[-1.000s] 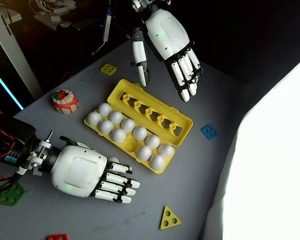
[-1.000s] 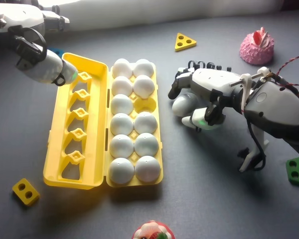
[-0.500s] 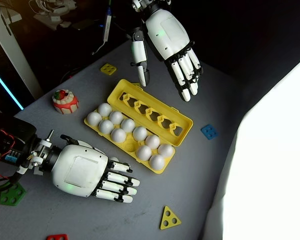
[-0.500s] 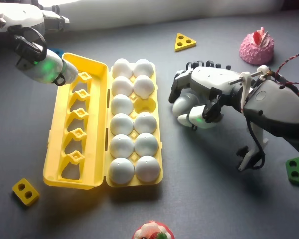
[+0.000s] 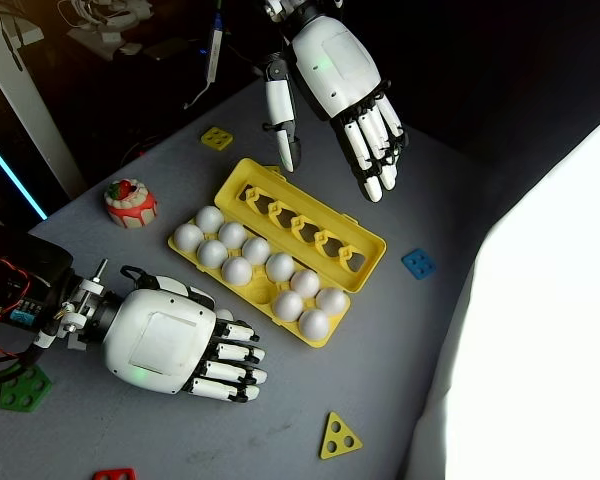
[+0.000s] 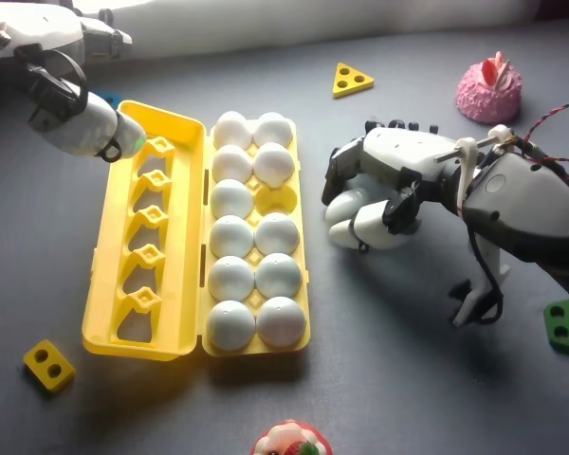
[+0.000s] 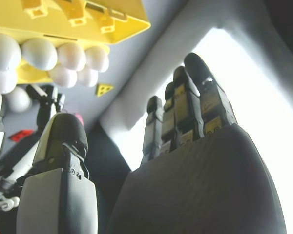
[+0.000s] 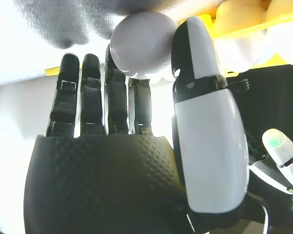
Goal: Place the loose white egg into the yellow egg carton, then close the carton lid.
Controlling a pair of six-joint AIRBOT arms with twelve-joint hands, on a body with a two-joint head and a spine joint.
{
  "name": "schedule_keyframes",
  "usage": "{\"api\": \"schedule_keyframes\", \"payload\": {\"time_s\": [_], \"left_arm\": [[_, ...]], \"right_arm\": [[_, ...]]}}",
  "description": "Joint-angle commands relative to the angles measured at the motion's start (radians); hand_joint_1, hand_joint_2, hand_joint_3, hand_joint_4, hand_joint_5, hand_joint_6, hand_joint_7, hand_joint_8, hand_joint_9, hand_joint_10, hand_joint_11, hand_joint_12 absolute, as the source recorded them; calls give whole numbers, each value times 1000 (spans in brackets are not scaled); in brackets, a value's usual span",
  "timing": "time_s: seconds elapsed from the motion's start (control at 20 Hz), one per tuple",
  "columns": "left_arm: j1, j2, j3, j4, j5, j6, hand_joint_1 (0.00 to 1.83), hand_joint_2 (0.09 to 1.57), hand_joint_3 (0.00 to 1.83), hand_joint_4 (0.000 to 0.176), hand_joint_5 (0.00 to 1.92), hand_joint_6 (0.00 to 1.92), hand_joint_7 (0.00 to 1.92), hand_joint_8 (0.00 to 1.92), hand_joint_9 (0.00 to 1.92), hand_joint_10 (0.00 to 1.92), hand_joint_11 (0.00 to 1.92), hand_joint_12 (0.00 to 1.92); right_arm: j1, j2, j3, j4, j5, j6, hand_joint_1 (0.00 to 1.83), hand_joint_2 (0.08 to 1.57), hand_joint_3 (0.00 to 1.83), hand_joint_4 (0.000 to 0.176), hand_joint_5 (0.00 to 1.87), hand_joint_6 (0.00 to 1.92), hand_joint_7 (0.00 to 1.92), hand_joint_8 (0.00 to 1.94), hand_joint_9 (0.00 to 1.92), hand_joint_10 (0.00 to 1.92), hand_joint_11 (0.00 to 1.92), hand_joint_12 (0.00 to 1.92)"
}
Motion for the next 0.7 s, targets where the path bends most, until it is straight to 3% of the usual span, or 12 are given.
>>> {"api": "schedule_keyframes", "payload": {"time_s": [0.0, 0.1, 0.25, 0.5, 0.65], "left_arm": [[-14, 5, 5, 56, 24, -1, 561, 1221, 3, 63, 112, 2, 119, 3, 205, 0, 0, 703], [-15, 5, 6, 56, 24, -1, 498, 1239, 6, 71, 88, 1, 89, 0, 181, 0, 0, 727], [-15, 5, 7, 56, 24, -1, 591, 1206, 0, 71, 112, 1, 122, 1, 206, 2, 0, 793], [-17, 5, 10, 56, 24, -1, 541, 1219, 3, 65, 110, 1, 106, 2, 188, 2, 0, 731], [-20, 5, 10, 56, 24, -1, 565, 1222, 3, 54, 127, 5, 117, 4, 192, 3, 0, 725]], "right_arm": [[21, 8, -10, -63, 62, 17, 1097, 1214, 0, 0, 799, 1289, 509, 16, 141, 171, 0, 455], [35, 23, -45, -153, 106, 58, 1092, 1222, 2, 0, 784, 1310, 494, 6, 136, 177, 0, 460], [66, 34, -79, -186, 173, 103, 1099, 1211, 0, 0, 804, 1282, 510, 5, 153, 201, 0, 468], [86, 9, -71, -249, 280, 266, 1094, 1219, 1, 0, 788, 1303, 506, 3, 122, 211, 0, 599], [68, -4, -64, -342, 348, 386, 1106, 1203, 0, 0, 820, 1254, 518, 5, 118, 220, 0, 532]]}}
